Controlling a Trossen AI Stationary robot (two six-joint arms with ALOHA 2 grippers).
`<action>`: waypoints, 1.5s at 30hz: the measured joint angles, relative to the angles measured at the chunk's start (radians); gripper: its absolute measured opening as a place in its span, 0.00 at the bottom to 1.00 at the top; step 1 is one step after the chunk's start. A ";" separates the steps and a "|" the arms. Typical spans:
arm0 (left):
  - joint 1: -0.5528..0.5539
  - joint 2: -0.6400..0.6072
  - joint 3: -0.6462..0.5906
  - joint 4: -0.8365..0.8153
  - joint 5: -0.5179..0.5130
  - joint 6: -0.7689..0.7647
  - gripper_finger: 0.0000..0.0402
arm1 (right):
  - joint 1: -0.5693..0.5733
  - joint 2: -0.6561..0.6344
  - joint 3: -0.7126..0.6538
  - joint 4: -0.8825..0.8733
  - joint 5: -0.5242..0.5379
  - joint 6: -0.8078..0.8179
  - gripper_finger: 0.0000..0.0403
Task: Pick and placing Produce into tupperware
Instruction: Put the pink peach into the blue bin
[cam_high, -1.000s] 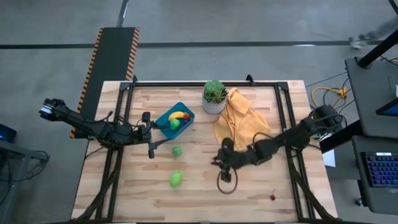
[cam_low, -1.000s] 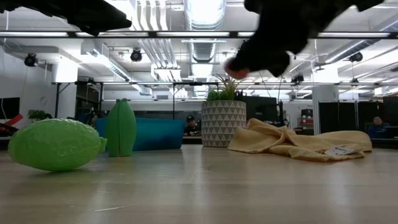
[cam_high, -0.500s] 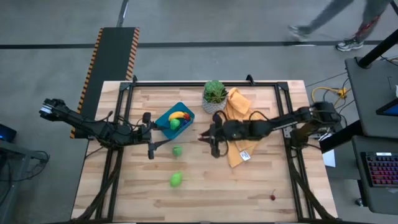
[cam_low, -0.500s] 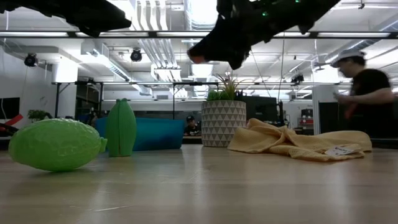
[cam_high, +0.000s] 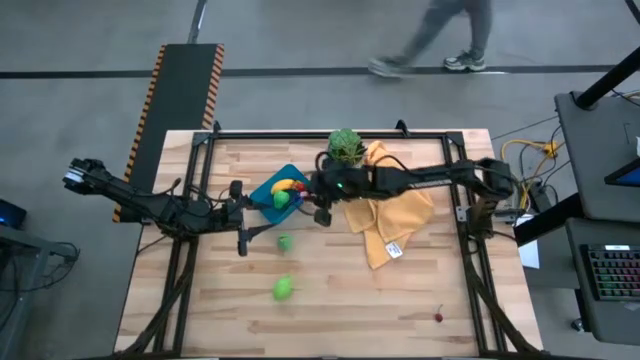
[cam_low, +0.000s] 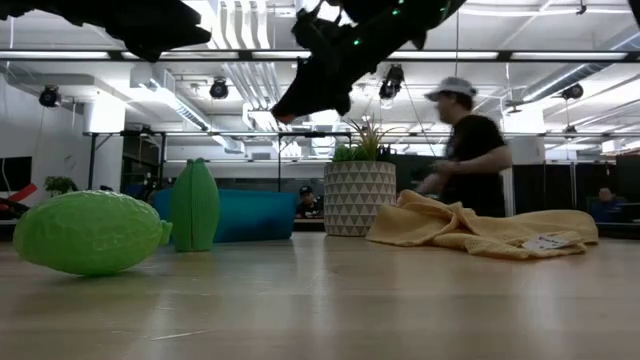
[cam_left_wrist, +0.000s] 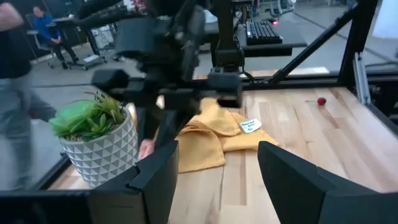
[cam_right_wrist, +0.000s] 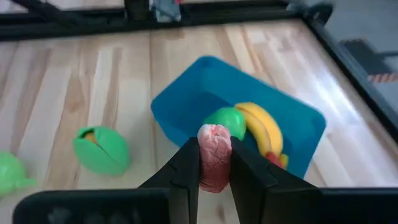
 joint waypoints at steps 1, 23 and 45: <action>0.000 0.000 0.000 0.000 0.000 -0.012 0.51 | -0.010 0.019 0.023 -0.010 -0.028 -0.001 0.15; 0.000 -0.005 -0.002 0.000 -0.001 -0.011 0.51 | -0.160 0.362 0.449 -0.368 -0.086 -0.078 0.15; 0.000 -0.012 -0.002 -0.002 -0.002 0.017 0.51 | -0.168 0.371 0.453 -0.424 -0.089 -0.085 0.18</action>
